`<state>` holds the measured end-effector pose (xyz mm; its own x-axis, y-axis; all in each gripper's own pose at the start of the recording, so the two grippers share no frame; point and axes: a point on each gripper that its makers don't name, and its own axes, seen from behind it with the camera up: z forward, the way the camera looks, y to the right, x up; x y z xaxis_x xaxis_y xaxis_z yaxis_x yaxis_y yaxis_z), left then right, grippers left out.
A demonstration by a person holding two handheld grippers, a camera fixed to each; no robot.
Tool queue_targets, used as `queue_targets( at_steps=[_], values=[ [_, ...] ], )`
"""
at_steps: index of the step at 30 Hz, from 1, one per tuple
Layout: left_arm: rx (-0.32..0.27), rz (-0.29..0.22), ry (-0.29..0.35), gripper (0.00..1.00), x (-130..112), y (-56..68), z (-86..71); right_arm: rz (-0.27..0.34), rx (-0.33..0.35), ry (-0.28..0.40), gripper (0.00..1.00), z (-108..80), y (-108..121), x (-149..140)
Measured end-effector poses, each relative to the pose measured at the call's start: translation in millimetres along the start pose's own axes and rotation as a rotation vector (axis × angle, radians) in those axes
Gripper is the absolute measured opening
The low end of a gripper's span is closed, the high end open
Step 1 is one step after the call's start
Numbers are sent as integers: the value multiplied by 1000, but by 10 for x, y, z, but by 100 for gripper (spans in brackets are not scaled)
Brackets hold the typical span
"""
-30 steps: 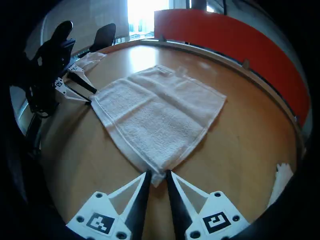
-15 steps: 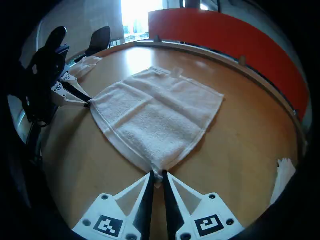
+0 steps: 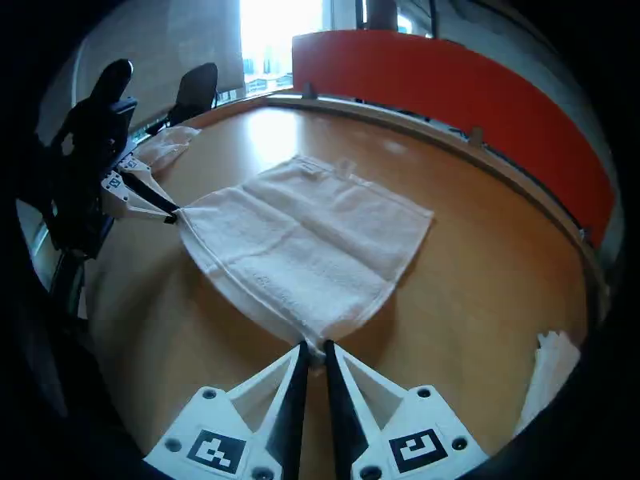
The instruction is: Fold towel
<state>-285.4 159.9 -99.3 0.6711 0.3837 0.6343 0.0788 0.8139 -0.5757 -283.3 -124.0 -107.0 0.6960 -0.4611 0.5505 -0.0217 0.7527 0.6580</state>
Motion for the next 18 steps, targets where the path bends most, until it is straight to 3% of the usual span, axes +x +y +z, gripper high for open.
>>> queue_targets(
  at_steps=[18],
  values=[
    [0, -22, 59, 18, 418, 37, -362, -4, -23, 76, 15, -369, 37, 447]
  ],
)
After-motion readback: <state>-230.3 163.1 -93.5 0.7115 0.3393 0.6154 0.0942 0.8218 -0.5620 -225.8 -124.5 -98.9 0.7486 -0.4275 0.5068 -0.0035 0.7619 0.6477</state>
